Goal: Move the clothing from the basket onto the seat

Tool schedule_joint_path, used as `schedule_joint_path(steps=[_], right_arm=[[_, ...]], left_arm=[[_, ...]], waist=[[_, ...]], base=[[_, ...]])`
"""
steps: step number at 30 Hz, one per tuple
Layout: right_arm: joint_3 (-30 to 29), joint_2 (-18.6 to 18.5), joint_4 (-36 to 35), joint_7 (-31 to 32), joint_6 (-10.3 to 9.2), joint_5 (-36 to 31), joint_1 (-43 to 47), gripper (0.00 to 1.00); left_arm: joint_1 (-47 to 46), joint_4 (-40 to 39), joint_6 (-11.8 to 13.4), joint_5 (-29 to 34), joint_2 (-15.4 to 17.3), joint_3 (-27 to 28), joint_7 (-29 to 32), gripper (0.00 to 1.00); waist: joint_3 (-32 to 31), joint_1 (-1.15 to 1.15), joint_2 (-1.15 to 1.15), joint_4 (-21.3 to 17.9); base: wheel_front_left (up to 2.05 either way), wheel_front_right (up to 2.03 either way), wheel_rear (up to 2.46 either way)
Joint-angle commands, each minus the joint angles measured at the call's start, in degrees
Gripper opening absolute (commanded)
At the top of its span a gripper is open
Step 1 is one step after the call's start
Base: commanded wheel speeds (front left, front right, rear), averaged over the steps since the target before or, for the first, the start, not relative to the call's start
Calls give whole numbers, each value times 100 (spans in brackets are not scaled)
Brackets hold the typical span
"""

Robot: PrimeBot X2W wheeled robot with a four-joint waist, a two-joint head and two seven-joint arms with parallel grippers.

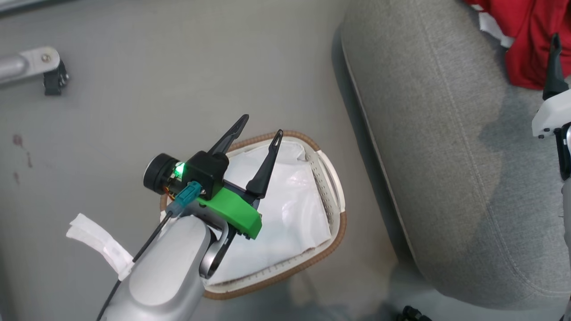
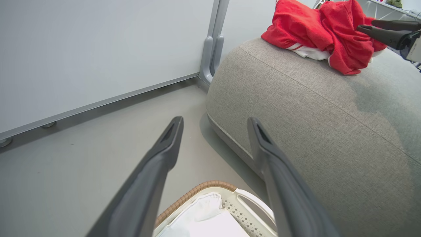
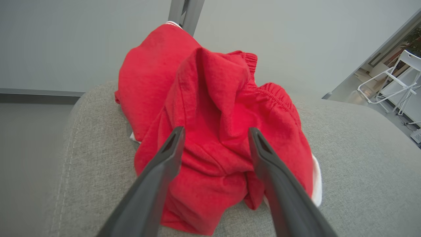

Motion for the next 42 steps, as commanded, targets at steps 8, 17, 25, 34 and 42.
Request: schedule_joint_path(steps=[8,17,25,34,42], right_arm=[[468,-145,-324,-2,-8,42,314,100],[894,167,-741,-3,-7,391,765,100],[1161,831,-1265,-2,-8,692,1620,100],[1392,1225,-1762,-2,-8,1161,2682,100],[1807,1230,-2011,-2,-8,1808,3467,100]], left_arm=[[572,-6,-11,-145,-238,520,-4,100],[1285,-82,115,-74,-368,1418,-3,100],[2055,-251,155,129,-377,2303,-3,100],[2836,-410,105,287,-472,3092,-3,100],[3252,-563,34,326,-609,3390,-3,100]], waist=[[-1369,0,0,148],[-2121,0,0,617],[-2429,0,0,1035],[-2683,0,0,1360],[-2869,0,0,1424]], base=[[0,0,0],[0,0,0],[0,0,0],[0,0,0],[0,0,0]])
